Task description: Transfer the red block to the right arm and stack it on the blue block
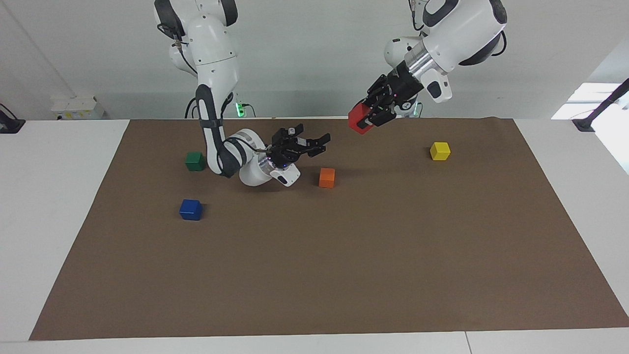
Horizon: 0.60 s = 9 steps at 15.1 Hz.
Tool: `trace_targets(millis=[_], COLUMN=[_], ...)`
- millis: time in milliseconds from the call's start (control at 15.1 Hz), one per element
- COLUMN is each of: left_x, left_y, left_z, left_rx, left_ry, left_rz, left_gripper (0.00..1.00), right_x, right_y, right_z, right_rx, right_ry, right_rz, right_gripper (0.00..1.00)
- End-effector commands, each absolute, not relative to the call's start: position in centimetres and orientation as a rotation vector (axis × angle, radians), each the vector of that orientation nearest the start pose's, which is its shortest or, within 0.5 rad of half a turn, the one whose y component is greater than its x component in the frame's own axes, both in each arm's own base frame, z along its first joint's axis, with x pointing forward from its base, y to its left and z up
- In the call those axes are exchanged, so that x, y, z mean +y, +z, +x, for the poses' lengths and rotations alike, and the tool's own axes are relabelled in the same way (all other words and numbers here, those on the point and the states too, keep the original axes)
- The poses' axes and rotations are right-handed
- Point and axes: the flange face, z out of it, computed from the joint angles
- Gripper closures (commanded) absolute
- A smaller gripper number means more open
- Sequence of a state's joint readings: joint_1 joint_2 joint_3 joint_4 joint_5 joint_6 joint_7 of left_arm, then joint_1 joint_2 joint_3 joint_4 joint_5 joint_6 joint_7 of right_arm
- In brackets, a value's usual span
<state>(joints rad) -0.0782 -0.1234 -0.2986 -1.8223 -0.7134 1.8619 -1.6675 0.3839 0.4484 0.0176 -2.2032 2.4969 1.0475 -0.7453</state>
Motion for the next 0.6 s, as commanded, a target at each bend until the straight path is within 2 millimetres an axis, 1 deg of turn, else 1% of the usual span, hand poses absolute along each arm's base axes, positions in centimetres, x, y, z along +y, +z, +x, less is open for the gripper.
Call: trace_targets(millis=[0, 66, 199, 332, 531], left_x=[-27.2, -28.6, -30.2, -30.3, -30.2], left_y=[61.8, 61.6, 60.9, 60.8, 60.1], left_z=[47.7, 47.2, 46.5, 46.5, 46.5], left_rx=[-2.526, -2.582, -2.685, -2.738, -2.798], left_ry=[0.967, 0.973, 0.959, 0.953, 0.976], left_rz=[-2.469, -2.418, -2.338, -2.298, -2.160], left_gripper=[1.00, 1.00, 1.00, 1.00, 1.00], right_x=[30.7, 30.8, 31.1, 32.0, 32.4], right_y=[31.2, 31.2, 31.5, 32.0, 32.0], right_z=[49.5, 49.5, 50.0, 50.1, 50.4], right_rx=[0.226, 0.224, 0.227, 0.222, 0.235], right_ry=[0.156, 0.158, 0.144, 0.141, 0.128], right_rz=[-0.635, -0.637, -0.638, -0.638, -0.649], right_gripper=[0.00, 0.00, 0.00, 0.00, 0.00])
